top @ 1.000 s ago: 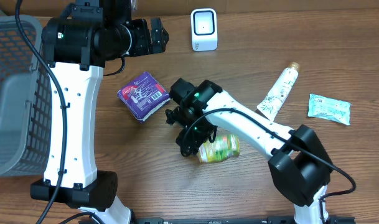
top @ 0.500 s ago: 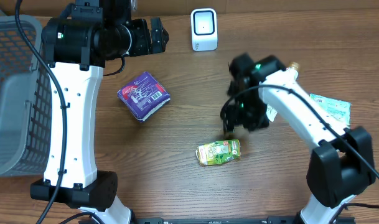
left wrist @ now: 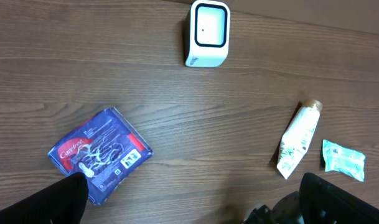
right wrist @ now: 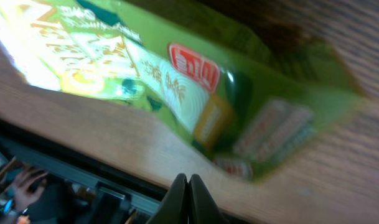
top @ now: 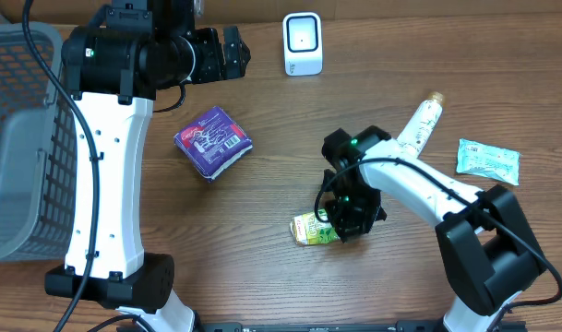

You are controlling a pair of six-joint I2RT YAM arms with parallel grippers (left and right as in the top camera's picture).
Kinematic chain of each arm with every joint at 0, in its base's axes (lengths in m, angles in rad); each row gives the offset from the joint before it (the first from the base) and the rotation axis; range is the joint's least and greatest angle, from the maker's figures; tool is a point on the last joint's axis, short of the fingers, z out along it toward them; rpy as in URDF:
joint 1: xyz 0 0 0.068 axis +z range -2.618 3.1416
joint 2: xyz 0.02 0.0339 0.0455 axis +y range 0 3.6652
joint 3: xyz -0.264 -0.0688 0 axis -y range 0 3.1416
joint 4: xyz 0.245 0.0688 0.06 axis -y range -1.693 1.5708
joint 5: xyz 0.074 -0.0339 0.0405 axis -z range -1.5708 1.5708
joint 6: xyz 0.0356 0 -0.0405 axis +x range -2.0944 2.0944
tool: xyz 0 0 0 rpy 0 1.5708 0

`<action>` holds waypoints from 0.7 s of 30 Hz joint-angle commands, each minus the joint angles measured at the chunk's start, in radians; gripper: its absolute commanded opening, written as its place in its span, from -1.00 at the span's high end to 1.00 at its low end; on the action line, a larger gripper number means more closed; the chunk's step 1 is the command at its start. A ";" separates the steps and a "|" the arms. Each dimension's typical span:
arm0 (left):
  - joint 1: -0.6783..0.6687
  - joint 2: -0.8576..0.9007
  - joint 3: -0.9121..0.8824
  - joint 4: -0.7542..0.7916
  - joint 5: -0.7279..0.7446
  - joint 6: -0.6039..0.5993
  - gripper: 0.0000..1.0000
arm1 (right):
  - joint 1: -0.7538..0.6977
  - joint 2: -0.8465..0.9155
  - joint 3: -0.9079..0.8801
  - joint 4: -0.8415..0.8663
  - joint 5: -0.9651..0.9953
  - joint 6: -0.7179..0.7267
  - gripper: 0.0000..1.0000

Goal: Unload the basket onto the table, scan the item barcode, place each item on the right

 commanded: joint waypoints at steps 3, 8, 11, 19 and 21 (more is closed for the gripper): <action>-0.007 0.004 -0.002 0.004 0.003 0.012 -0.99 | 0.025 -0.012 -0.044 0.124 0.181 0.129 0.92; -0.006 0.004 -0.002 0.004 0.002 0.012 -0.99 | 0.025 -0.012 -0.044 0.293 0.451 0.225 0.93; -0.006 0.004 -0.002 0.004 0.002 0.012 -0.99 | 0.021 -0.012 -0.044 0.471 0.537 0.166 0.92; -0.006 0.004 -0.002 0.004 0.002 0.012 -0.99 | -0.014 -0.012 -0.026 0.780 0.397 0.007 0.88; -0.006 0.004 -0.002 0.004 0.002 0.012 -0.99 | -0.037 -0.012 0.021 0.705 0.295 0.012 0.84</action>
